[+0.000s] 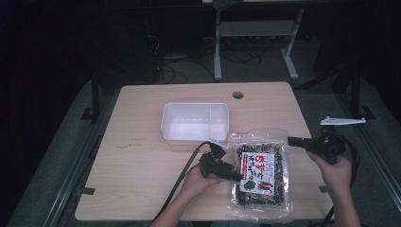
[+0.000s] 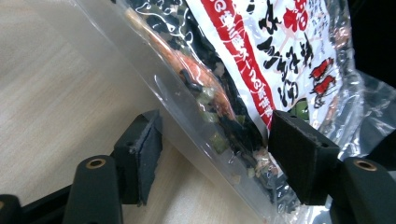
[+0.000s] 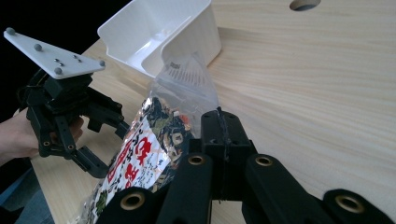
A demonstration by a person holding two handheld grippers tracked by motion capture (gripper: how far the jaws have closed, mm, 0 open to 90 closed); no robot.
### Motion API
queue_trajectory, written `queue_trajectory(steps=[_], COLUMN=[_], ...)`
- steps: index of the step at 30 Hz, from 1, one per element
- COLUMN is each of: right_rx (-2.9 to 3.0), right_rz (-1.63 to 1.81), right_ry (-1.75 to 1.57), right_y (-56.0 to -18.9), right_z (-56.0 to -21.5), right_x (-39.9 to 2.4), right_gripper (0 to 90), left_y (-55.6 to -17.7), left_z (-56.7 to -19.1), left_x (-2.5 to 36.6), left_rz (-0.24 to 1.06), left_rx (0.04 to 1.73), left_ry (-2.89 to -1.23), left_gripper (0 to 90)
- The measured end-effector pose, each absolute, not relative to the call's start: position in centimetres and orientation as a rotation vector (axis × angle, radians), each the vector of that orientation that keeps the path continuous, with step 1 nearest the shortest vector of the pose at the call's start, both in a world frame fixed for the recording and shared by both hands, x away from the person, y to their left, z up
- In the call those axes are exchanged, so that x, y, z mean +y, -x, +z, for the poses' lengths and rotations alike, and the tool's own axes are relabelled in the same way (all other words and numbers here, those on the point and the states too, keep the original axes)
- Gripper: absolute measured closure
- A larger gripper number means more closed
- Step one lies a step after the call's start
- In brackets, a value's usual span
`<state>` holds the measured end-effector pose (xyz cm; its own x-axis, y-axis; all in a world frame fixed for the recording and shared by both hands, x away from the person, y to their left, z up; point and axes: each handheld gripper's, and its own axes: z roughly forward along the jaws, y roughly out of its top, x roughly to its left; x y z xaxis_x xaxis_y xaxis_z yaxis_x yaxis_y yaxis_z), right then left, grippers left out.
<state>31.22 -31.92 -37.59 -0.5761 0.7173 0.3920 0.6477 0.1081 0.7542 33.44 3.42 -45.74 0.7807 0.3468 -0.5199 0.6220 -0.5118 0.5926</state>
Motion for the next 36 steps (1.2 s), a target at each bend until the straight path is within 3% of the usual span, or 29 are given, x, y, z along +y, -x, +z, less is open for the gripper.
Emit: queue_trajectory(steps=[2, 13, 17, 20, 24, 36], right_rx=[2.265, 2.243, 2.251, 2.295, 2.326, 2.488], right_rz=[1.487, 1.603, 1.625, 1.667, 1.621, 1.576], right_ry=[-1.399, -1.314, -1.266, -1.237, -1.248, -1.300], right_y=[-31.1, -30.8, -30.8, -31.2, -31.7, -33.8], right_z=[-37.3, -36.7, -36.6, -37.0, -37.9, -39.5], right_x=[-31.9, -31.9, -31.9, -31.5, -31.0, -30.0], right_gripper=[90.0, 90.0, 88.5, 73.4, 64.3, 54.2], left_y=[-33.5, -33.1, -32.8, -32.6, -32.4, -32.1], left_z=[-45.2, -43.6, -42.9, -42.6, -42.6, -42.4], left_x=[4.0, 4.7, 5.0, 5.0, 5.0, 4.9], left_rz=[-0.405, -0.340, -0.271, -0.239, -0.218, -0.198], left_rx=[0.703, 0.625, 0.605, 0.586, 0.581, 0.549], left_ry=[-2.123, -2.091, -2.107, -2.112, -2.128, -2.138], left_gripper=[45.9, 68.0, 68.9, 69.9, 69.8, 69.6])
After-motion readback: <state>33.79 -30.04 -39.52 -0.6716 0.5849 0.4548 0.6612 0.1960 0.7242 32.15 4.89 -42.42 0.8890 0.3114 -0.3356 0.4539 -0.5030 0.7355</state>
